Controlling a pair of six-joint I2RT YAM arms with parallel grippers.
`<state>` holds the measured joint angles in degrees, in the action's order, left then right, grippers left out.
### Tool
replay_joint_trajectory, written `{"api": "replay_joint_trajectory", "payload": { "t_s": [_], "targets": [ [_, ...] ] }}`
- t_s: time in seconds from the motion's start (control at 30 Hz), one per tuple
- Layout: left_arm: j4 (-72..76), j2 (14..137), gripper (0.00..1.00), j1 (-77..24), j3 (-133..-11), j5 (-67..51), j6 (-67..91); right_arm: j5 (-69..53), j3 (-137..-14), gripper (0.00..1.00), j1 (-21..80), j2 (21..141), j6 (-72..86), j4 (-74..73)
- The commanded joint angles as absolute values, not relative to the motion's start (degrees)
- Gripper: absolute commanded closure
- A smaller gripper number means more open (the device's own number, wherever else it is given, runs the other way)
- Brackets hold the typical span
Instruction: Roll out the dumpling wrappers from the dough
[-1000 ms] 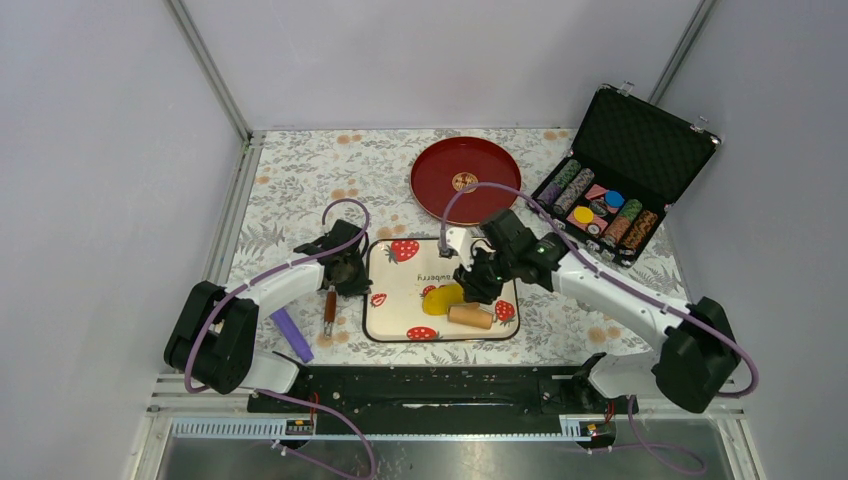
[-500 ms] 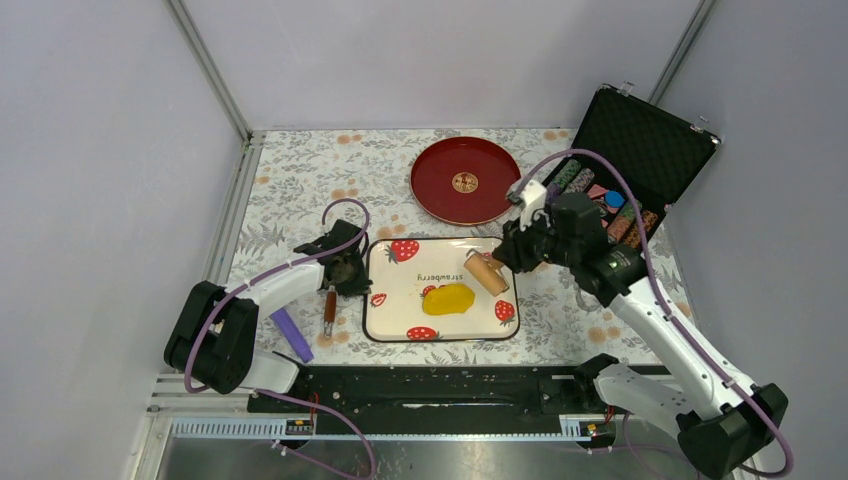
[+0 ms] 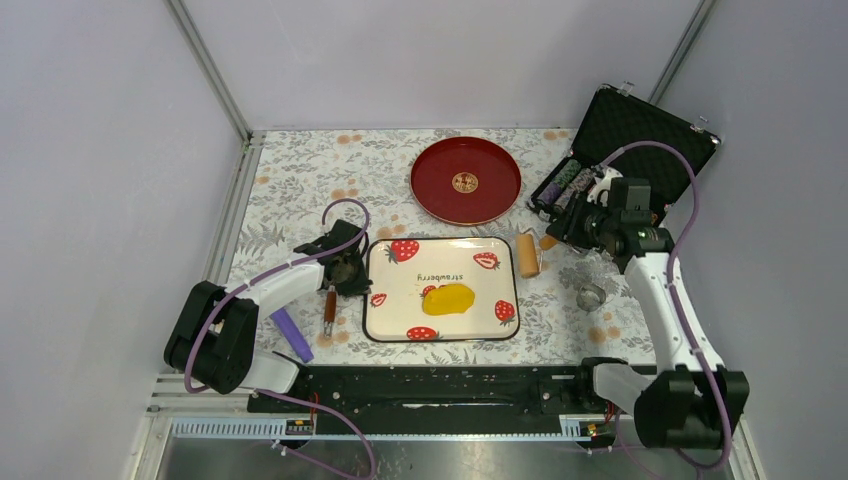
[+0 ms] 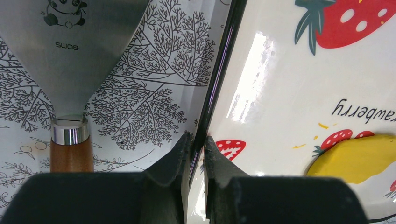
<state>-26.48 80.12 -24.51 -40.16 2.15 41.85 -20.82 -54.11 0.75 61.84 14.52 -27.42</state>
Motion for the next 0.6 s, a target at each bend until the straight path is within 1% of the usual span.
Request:
{"api": "replay_joint_trajectory", "payload": {
  "t_s": [0.0, 0.1, 0.3, 0.43, 0.53, 0.57],
  "targets": [
    [-32.52, 82.49, 1.0, -23.99, -38.85, 10.61, 40.87, -23.3, -54.47, 1.0, -1.47, 66.3, 16.26, -26.54],
    [-32.54, 82.49, 1.0, -23.98, -38.85, 10.55, 40.87, -23.86, -52.25, 1.0, -1.5, 68.21, 16.75, -22.18],
    [-32.53, 82.58, 1.0, -23.99, -38.85, 10.56, 40.87, -19.93, -46.53, 1.0, -1.52, 68.91, 17.02, -14.01],
    [-32.46, 82.51, 1.0, -24.01, -38.75, 10.56, 40.87, -19.01, -45.66, 1.0, -1.49, 71.57, 16.11, -12.1],
    [-32.43, 82.49, 1.0, -24.06, -38.86, 10.61, 40.87, -20.41, -47.24, 0.95, -1.52, 74.68, 15.95, -12.43],
    [-32.51, 82.49, 1.0, -24.08, -38.85, 10.58, 40.87, -21.03, -48.04, 0.89, -1.5, 75.81, 15.97, -12.74]
  ]
}}
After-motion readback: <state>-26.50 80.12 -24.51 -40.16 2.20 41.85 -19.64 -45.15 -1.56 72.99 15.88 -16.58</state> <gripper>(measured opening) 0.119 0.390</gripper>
